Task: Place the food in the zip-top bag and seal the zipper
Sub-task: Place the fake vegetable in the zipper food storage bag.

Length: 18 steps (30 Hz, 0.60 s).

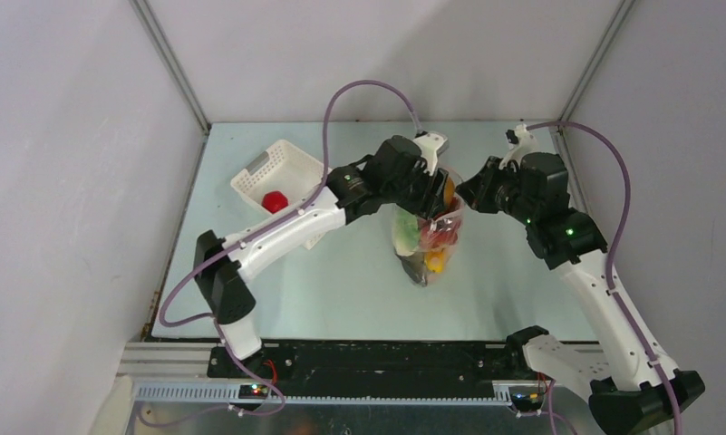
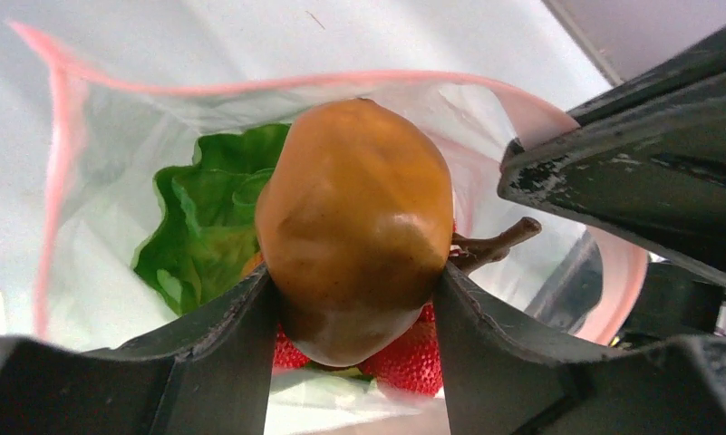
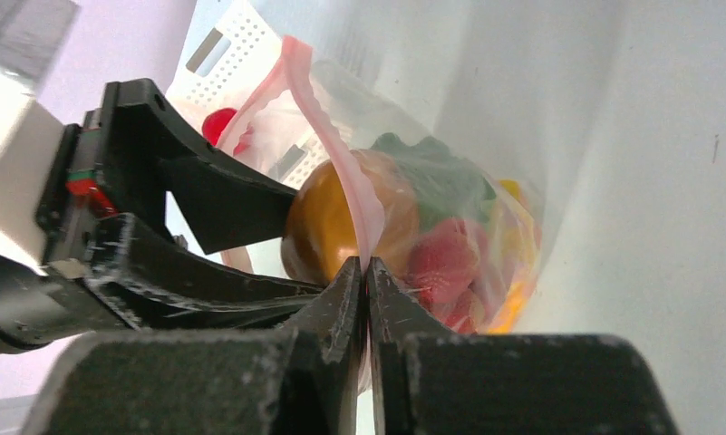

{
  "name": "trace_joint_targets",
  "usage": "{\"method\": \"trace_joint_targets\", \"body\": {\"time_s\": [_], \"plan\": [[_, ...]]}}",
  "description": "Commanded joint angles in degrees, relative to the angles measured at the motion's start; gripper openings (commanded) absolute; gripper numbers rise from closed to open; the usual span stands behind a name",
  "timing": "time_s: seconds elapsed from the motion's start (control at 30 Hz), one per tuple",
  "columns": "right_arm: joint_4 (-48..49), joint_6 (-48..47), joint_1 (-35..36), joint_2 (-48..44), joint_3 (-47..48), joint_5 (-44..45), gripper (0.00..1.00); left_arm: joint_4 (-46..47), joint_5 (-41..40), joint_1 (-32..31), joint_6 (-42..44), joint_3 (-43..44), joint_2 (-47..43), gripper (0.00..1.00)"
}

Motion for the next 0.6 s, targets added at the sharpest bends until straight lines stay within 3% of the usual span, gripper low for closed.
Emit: {"method": "trace_joint_targets", "body": {"time_s": [0.0, 0.1, 0.57], "plan": [[3.2, 0.5, 0.2, -2.8, 3.1, 2.4, 0.07, -7.3, -3.5, -1.3, 3.8, 7.4, 3.4, 0.23], [3.6, 0.4, 0.2, -3.8, 3.1, 3.1, 0.00, -10.2, -2.1, -1.9, 5.8, 9.8, 5.3, 0.23], [5.1, 2.1, 0.2, -6.0, 3.1, 3.2, 0.00, -20.7, -9.5, -3.6, 9.0, 15.8, 11.0, 0.27]]}}
